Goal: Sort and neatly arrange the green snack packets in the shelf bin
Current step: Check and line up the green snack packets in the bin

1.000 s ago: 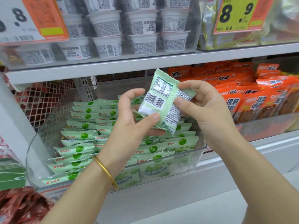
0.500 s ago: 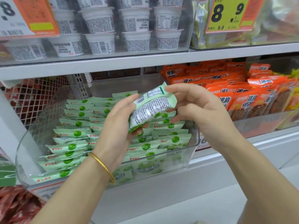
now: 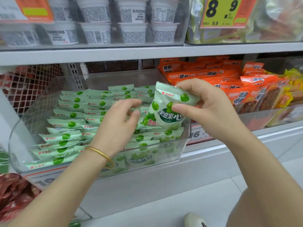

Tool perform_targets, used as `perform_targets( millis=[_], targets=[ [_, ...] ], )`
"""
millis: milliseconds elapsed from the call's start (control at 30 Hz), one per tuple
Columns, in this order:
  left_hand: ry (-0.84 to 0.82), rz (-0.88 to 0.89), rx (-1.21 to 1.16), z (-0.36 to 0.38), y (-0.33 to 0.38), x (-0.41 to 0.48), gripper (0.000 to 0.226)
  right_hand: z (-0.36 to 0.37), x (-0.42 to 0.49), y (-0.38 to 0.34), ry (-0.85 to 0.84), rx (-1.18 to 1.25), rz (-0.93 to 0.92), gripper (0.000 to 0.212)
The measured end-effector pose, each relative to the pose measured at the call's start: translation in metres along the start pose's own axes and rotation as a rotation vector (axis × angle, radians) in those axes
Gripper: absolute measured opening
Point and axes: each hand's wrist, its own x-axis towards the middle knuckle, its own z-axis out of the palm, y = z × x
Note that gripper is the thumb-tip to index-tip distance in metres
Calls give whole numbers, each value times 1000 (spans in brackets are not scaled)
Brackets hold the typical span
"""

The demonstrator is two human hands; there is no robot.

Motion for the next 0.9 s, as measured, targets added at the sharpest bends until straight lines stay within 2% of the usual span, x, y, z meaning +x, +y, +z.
perform_targets(
  millis=[33, 100, 200, 333, 433, 533, 633, 700, 800, 900],
  targets=[
    [-35, 111, 159, 1, -5, -3, 29, -2, -1, 1, -19, -23, 12, 32],
    [-153, 203, 311, 3, -9, -7, 38, -4, -3, 3, -76, -148, 25, 29],
    [-333, 192, 408, 3, -10, -11, 47, -4, -4, 6, -157, -334, 10, 34],
    [-431, 173, 469, -2, -10, -8, 50, -2, -3, 3, -252, -440, 5, 27],
    [-487, 150, 526, -3, -9, -6, 49, -2, -1, 1, -271, -550, 37, 30],
    [-498, 144, 521, -2, -9, -6, 46, 1, -2, 0, -312, -710, 50, 34],
    [-494, 144, 499, -3, -10, -6, 45, 12, -2, 1, -449, -897, 15, 32],
    [-497, 144, 476, -4, -11, -6, 46, 18, -3, 1, -508, -935, 23, 33],
    [-469, 150, 421, -3, -13, -6, 43, 10, -2, -3, -420, -865, 32, 33],
    [-348, 191, 269, -1, -14, -6, 46, 6, 0, -5, -333, -836, -24, 17]
  ],
)
